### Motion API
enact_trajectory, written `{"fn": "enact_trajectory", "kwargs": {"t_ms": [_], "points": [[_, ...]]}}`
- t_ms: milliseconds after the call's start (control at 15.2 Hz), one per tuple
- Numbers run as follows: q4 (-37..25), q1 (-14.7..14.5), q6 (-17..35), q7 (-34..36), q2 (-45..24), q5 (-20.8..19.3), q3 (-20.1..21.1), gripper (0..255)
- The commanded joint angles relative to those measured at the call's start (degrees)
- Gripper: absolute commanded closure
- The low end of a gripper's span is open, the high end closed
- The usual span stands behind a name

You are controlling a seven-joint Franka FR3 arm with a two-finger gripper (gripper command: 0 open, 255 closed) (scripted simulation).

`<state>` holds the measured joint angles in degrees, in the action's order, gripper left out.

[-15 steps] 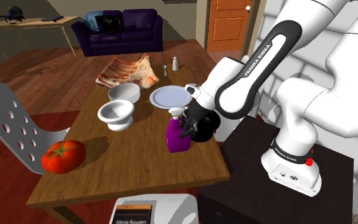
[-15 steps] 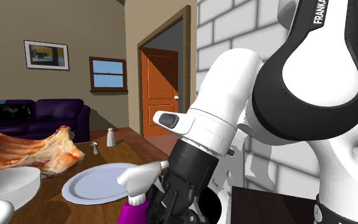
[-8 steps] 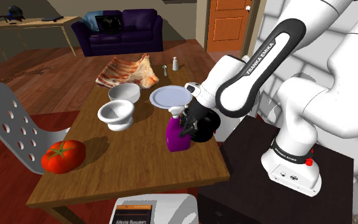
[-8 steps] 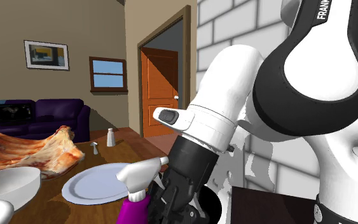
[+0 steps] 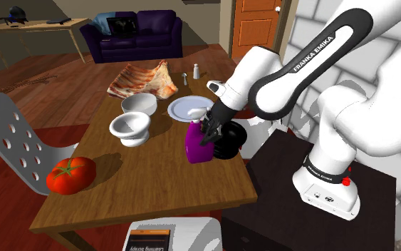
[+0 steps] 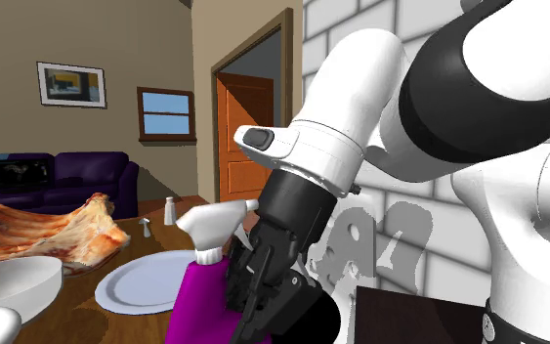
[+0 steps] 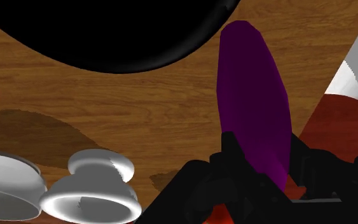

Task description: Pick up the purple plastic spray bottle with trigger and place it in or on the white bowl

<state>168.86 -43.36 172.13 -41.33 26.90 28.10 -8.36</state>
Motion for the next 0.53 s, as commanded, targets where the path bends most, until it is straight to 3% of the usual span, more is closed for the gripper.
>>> {"fn": "enact_trajectory", "kwargs": {"t_ms": [0,462], "points": [[-0.3,2.7,-2.6,1.8,1.9,-1.6,2.4,255],[-2.4,8.2,-10.8,5.7,7.5,-5.4,6.5,255]]}}
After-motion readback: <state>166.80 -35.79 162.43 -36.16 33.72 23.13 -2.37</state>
